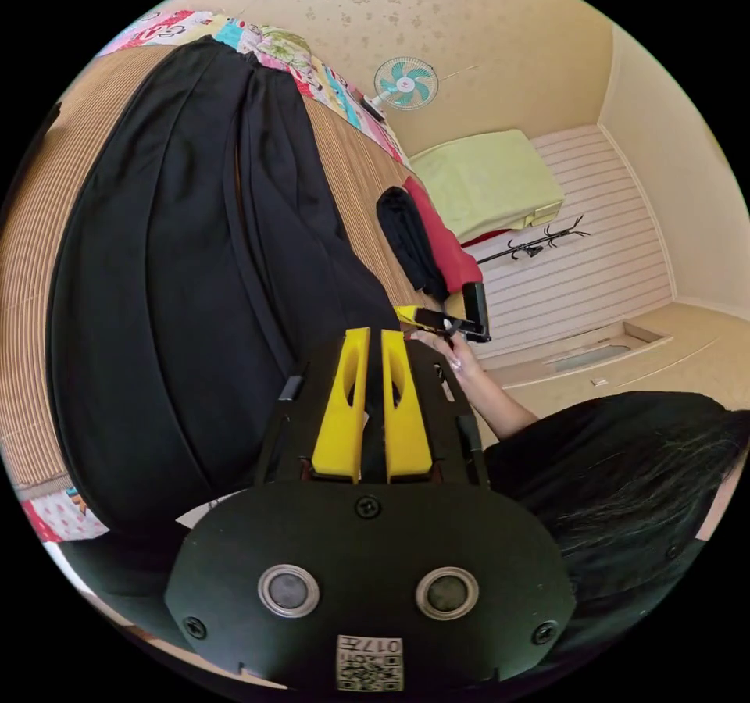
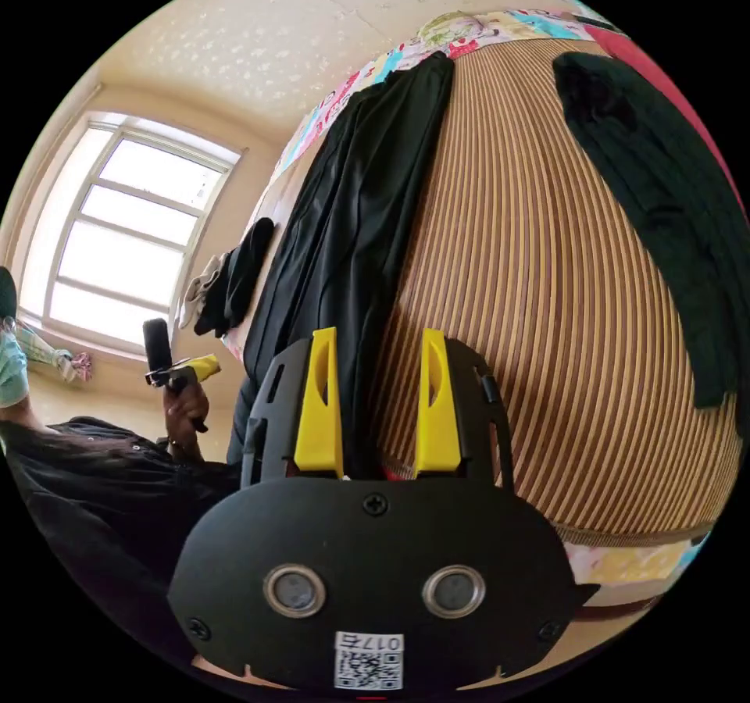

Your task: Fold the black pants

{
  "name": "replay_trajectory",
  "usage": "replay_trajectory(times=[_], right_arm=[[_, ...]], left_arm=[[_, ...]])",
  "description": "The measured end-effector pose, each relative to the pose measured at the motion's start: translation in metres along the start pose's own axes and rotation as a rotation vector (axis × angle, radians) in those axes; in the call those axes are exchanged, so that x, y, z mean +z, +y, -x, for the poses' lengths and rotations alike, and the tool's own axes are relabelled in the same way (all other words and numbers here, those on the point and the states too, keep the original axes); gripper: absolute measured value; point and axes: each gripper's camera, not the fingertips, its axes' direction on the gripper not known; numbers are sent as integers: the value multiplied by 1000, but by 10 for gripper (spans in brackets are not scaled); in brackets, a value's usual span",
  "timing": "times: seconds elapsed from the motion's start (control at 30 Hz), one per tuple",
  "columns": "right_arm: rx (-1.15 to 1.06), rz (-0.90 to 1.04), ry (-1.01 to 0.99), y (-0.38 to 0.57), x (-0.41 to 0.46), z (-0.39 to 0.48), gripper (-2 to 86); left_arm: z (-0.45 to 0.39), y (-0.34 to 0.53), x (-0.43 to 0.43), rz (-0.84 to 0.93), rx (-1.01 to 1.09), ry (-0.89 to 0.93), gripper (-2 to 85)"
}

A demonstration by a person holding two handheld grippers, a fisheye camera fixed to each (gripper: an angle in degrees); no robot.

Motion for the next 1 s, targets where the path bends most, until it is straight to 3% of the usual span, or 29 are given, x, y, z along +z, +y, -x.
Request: replay_trajectory(times=[0.1,0.23,0.37,0.43,0.5,0.63,0.73,0.8,1.0], right_arm=[[64,-49,-242,90,-2,-6,115],[84,-65,-281,147,6,7,42],[-73,-95,-331,142,-1,57,32],[-193,-40,-399,125,8,89,29],[-304,28,-432,113,16,106,29],[-554,326,-344,75,25,105,55],[-378,216,-213,-5,9,63,161],[-211,136,-157,-69,9,31,184],[169,-164,-178,-235,52,-46,145]], left_arm=[[-5,5,2,-20,-28,6,52],[-24,2,18,42,-31,60,118],[-70,-3,47,129,8,-70,176],[-83,-5,62,166,29,-120,159],[-86,-4,75,214,21,-142,72],[-77,9,55,130,-19,-200,5],[-66,17,37,101,-53,-149,0],[-62,19,28,86,-77,-113,-1],[-61,22,9,50,-53,-35,-2]])
